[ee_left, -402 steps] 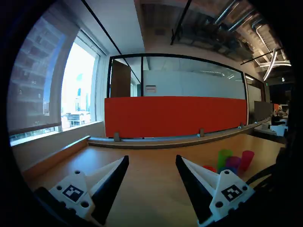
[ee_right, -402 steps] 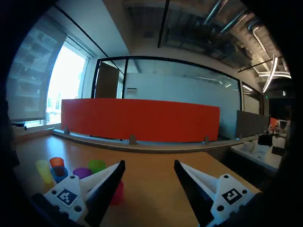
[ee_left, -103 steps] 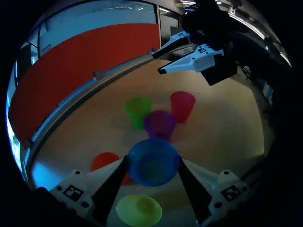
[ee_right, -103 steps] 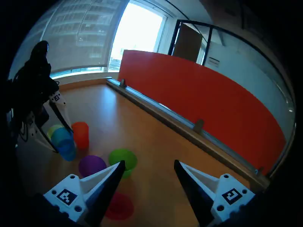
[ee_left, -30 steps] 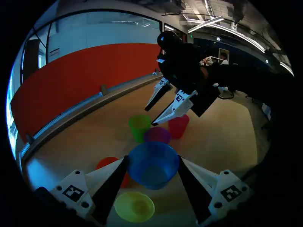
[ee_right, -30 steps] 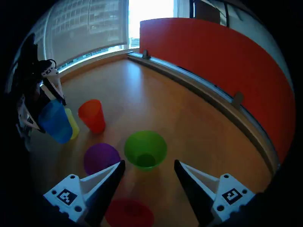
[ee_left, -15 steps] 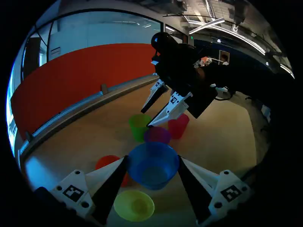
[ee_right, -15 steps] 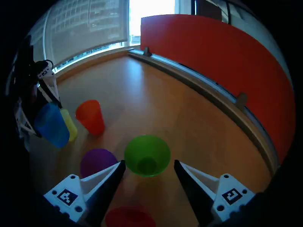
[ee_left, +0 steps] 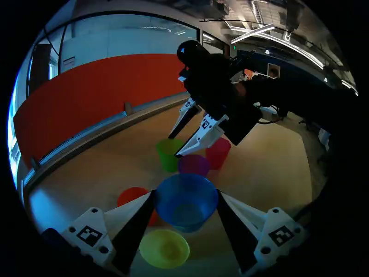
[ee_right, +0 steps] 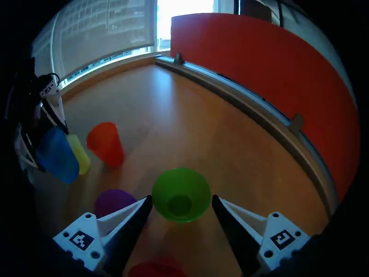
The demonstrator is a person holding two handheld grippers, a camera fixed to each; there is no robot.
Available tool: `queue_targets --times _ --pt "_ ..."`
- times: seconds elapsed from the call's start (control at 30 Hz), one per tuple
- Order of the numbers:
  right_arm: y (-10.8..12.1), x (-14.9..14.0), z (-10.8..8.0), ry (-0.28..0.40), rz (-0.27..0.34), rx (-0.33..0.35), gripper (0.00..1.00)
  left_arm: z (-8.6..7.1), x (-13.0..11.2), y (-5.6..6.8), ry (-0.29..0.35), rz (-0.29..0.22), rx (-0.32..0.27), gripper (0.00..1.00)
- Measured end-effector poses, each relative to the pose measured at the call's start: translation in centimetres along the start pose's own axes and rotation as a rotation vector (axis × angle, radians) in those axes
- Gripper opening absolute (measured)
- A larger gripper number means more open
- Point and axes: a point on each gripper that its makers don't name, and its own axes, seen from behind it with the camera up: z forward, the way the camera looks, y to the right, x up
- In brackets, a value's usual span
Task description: Pour water
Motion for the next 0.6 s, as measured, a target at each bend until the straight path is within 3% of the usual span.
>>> queue_targets --times 0.6 --pt "-0.38 0.12 0.85 -0.045 0.000 -0.020 0.99 -0.01 -0.42 -0.19 0.004 -0.007 -0.004 0.90"
